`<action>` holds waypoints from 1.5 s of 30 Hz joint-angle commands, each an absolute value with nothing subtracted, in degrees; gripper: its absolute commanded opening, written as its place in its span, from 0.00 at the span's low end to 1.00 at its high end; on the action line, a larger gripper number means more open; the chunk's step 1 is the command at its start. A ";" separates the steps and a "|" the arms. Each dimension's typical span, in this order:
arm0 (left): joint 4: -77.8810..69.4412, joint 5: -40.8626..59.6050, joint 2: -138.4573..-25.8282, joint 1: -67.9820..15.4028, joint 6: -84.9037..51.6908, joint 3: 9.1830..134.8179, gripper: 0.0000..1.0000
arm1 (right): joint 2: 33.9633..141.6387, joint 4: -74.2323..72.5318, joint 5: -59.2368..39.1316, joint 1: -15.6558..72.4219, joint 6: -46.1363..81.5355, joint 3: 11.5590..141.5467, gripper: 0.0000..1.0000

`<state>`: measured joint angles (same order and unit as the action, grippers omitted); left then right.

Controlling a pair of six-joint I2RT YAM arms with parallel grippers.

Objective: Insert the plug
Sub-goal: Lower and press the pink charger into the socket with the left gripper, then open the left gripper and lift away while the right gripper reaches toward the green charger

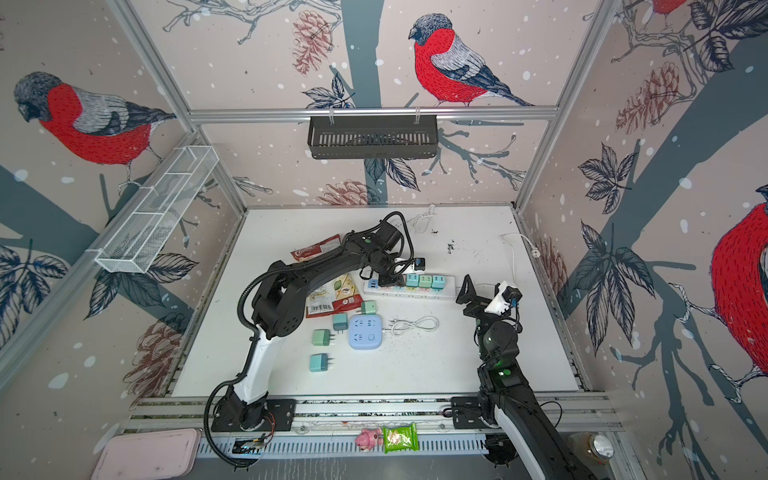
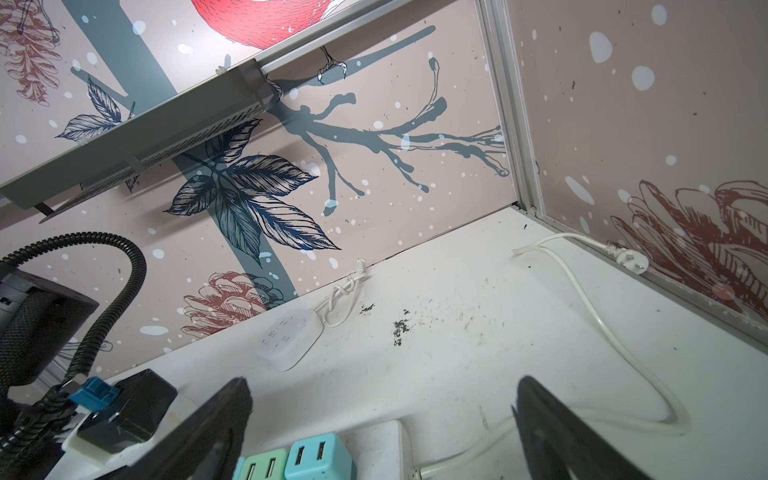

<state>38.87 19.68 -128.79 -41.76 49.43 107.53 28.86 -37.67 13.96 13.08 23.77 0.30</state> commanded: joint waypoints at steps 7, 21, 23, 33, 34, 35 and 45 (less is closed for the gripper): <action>43.53 18.85 -132.23 -41.04 48.58 110.26 0.00 | 28.12 -38.86 14.28 13.27 23.46 -1.40 1.00; 31.98 18.05 -116.17 -43.00 46.64 99.63 0.98 | 27.36 -38.20 15.71 13.27 24.10 -1.57 1.00; 25.03 16.73 -109.14 -44.07 44.48 92.42 0.98 | 26.66 -37.89 17.24 13.22 24.71 -1.86 1.00; -35.23 -1.14 -66.52 -46.57 18.48 42.92 0.99 | 24.87 -26.49 20.32 13.09 32.27 2.11 1.00; -40.84 -3.17 -64.04 -45.83 15.61 39.05 0.99 | 24.93 -24.06 19.00 13.10 33.08 3.41 1.00; -44.88 -4.31 -61.52 -44.63 12.10 35.92 0.99 | 24.95 -22.25 16.98 13.14 33.93 4.57 1.00; -35.57 -4.22 -63.40 -36.47 -5.88 44.31 0.99 | 34.08 -17.25 6.98 23.29 36.35 15.16 0.95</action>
